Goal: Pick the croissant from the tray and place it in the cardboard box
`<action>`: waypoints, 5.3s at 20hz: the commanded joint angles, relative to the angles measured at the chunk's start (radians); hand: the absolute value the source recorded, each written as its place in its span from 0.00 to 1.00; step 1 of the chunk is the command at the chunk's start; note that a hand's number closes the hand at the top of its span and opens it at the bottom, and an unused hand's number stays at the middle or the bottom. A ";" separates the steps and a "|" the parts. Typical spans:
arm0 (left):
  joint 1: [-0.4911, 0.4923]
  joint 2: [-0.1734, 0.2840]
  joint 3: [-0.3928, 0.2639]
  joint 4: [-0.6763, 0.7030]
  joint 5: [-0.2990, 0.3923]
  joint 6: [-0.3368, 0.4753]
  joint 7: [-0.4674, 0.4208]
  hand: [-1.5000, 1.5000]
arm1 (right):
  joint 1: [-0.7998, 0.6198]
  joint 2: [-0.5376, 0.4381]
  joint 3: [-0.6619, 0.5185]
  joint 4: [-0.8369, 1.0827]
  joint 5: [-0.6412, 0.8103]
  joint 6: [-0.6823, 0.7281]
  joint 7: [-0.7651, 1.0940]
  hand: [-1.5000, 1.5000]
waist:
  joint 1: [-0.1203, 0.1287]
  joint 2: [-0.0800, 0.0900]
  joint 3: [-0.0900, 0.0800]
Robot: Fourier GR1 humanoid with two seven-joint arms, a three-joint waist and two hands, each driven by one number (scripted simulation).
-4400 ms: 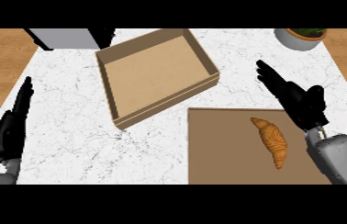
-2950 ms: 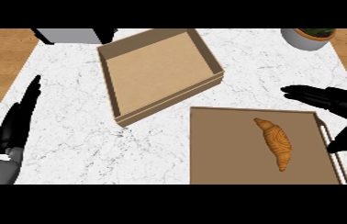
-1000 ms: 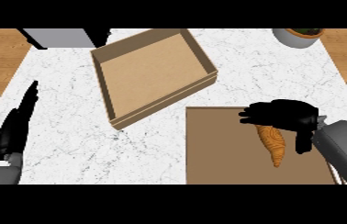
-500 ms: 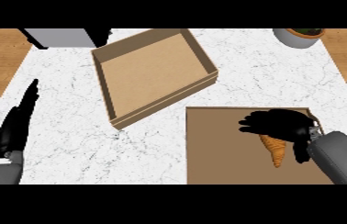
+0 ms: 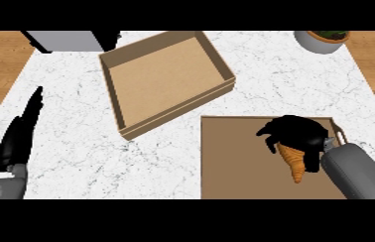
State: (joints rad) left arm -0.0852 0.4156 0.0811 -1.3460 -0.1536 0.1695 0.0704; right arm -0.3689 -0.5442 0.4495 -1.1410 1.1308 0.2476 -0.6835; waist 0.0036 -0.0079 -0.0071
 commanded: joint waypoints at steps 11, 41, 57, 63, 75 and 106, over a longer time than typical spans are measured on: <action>0.039 0.003 0.036 0.018 -0.006 0.011 -0.023 0.50 | 0.044 0.371 -0.387 -0.016 -0.071 -0.145 0.812 1.00 | -0.052 -0.009 0.003; -0.056 -0.023 0.041 0.051 -0.040 -0.037 -0.036 0.50 | -0.654 0.544 -0.194 -0.001 -0.203 -0.443 1.409 1.00 | 0.035 0.016 0.006; -0.105 -0.058 -0.012 0.013 -0.072 -0.050 0.002 0.50 | -0.929 0.544 -0.283 0.708 -0.445 -0.757 1.182 1.00 | 0.103 0.044 0.006; -0.118 -0.057 -0.005 0.014 -0.061 -0.060 0.007 0.50 | -0.963 0.544 -0.393 0.804 -0.539 -0.774 1.191 0.00 | 0.113 0.050 0.007; -0.149 -0.048 0.001 0.039 -0.066 -0.070 0.008 0.50 | -0.941 0.544 -0.431 0.841 -0.612 -0.979 0.949 0.00 | 0.125 0.052 0.008; 0.060 -0.006 0.128 0.003 -0.026 -0.102 -0.059 0.50 | -0.306 0.245 -0.517 0.138 -0.873 -0.635 0.765 0.00 | -0.022 -0.002 0.006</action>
